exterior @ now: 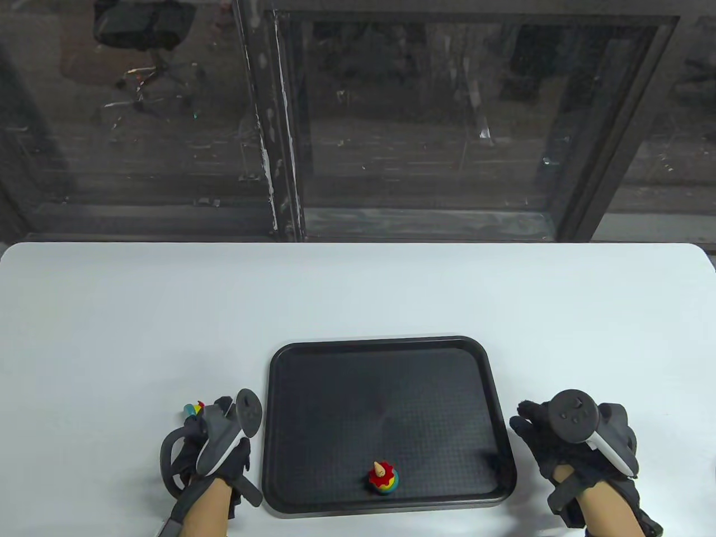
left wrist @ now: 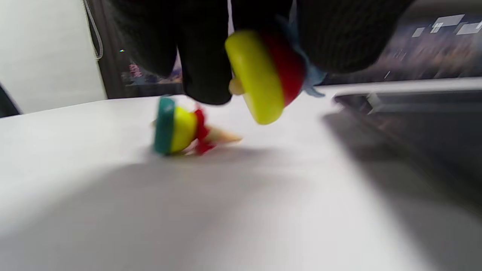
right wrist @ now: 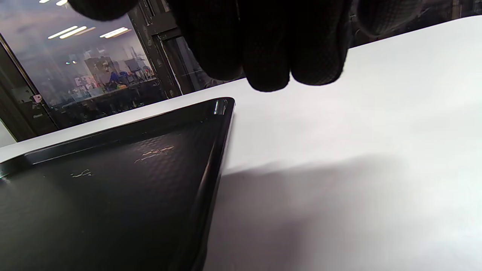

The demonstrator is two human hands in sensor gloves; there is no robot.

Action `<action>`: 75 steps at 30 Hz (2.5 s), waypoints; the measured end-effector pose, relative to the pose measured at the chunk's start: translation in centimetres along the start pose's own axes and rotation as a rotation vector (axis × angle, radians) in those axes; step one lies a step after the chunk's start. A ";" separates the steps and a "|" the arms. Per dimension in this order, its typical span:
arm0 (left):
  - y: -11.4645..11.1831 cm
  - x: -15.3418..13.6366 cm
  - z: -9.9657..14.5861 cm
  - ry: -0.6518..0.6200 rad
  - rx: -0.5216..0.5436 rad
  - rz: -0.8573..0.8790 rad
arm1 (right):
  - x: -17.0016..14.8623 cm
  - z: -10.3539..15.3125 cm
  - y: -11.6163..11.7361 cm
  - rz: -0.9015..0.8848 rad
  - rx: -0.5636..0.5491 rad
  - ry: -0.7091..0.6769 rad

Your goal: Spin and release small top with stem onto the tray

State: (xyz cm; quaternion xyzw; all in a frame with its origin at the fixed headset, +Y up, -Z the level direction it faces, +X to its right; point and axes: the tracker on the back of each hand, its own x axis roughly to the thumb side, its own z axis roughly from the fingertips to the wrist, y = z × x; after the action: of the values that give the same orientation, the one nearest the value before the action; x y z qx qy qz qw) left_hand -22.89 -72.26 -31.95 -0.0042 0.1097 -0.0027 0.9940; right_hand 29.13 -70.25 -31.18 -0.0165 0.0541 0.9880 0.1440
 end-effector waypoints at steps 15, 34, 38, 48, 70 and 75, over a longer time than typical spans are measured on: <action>3.1 6.7 2.2 -0.565 0.059 -0.060 | 0.8 -0.3 0.8 -0.012 0.037 -0.023; 2.2 13.3 1.3 -0.672 0.225 -0.445 | 1.3 -0.9 1.9 0.033 0.105 -0.026; 6.2 9.8 -0.1 -0.423 0.196 -0.197 | 1.1 -0.7 1.8 0.012 0.111 -0.028; 5.9 -4.2 0.6 0.035 0.265 0.336 | 0.3 -0.4 0.8 -0.051 0.055 -0.025; -4.6 -2.2 -3.0 0.197 -0.293 -0.336 | 0.3 -0.7 1.2 -0.047 0.094 -0.027; -3.0 -2.5 -2.5 0.147 -0.222 -0.154 | 0.4 -0.6 1.2 -0.048 0.090 -0.041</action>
State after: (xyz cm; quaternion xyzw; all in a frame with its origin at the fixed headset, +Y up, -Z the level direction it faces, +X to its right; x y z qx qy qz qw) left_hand -25.92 -75.27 -33.86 -0.1224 0.1810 -0.0670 0.9735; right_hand 28.42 -71.38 -31.63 0.0089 0.0952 0.9810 0.1691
